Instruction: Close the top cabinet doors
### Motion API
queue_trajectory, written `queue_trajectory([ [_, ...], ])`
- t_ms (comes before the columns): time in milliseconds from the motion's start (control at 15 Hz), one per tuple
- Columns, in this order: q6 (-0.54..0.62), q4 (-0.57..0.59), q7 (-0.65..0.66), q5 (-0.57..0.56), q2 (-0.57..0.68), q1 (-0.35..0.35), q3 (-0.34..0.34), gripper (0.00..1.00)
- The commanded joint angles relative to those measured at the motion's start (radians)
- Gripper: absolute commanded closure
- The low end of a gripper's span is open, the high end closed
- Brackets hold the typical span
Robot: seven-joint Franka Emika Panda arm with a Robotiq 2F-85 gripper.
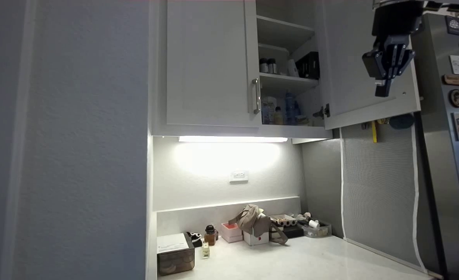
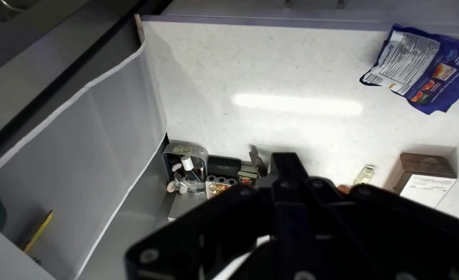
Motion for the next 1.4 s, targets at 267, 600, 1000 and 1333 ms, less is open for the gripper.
queue_trajectory([
  [267,0.014,-0.045,-0.023,-0.038,-0.129,-0.060,-0.073,1.00],
  [600,0.050,-0.071,-0.042,-0.145,-0.142,-0.068,-0.121,0.60],
  [1000,0.153,-0.081,-0.062,-0.270,-0.107,-0.071,-0.164,0.13],
  [1333,0.200,-0.072,-0.099,-0.414,-0.086,-0.092,-0.178,0.00],
])
